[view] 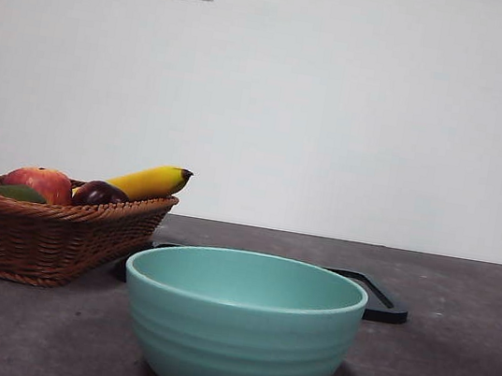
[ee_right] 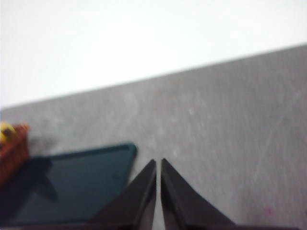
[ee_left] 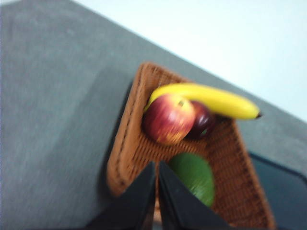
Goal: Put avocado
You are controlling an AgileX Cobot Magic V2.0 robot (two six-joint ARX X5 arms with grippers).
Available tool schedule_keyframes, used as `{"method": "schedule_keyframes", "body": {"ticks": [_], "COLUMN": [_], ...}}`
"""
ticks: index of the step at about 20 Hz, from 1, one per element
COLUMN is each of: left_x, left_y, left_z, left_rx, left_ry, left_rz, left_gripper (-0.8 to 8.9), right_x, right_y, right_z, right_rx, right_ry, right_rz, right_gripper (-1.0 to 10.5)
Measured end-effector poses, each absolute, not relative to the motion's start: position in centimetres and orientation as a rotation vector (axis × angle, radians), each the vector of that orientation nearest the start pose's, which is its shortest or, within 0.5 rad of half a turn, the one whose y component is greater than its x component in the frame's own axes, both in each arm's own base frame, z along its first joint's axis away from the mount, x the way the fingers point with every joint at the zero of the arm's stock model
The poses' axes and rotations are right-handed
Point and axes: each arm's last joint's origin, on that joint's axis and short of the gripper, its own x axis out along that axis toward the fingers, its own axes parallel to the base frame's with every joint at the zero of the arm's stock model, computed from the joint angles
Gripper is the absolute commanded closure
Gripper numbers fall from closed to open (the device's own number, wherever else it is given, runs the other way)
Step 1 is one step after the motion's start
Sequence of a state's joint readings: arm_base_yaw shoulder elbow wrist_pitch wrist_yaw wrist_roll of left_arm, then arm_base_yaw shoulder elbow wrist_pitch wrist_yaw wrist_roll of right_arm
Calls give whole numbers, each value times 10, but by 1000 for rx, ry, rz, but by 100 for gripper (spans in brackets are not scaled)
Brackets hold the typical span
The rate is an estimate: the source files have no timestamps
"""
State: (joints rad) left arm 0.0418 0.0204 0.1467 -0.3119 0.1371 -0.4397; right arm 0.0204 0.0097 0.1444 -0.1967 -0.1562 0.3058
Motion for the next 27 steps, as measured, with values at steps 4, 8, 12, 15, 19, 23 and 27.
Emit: {"method": "schedule_keyframes", "body": {"ticks": [4,8,12,15,19,23,27], "left_x": [82,81,81,82,85,86,83], "left_y": [-1,-2,-5,-6,-8,-13,-18], "left_z": [205,224,248,265,281,295,306], "left_rx": [-459,-462,-441,-410,-363,-329,-311], "left_ry": [198,284,368,445,558,651,727], "left_rz": [-54,-96,-176,-226,-297,-407,-520], "left_gripper": [803,803,803,803,803,804,804], "right_x": [80,77,76,78,82,85,86], "right_y": [6,8,10,13,16,20,27], "right_z": [217,244,271,289,311,326,328], "right_rx": [324,329,315,294,286,275,241], "right_ry": [100,163,267,364,470,588,721], "right_rz": [168,223,299,375,495,582,666], "right_gripper": [940,940,940,940,940,940,940]}}
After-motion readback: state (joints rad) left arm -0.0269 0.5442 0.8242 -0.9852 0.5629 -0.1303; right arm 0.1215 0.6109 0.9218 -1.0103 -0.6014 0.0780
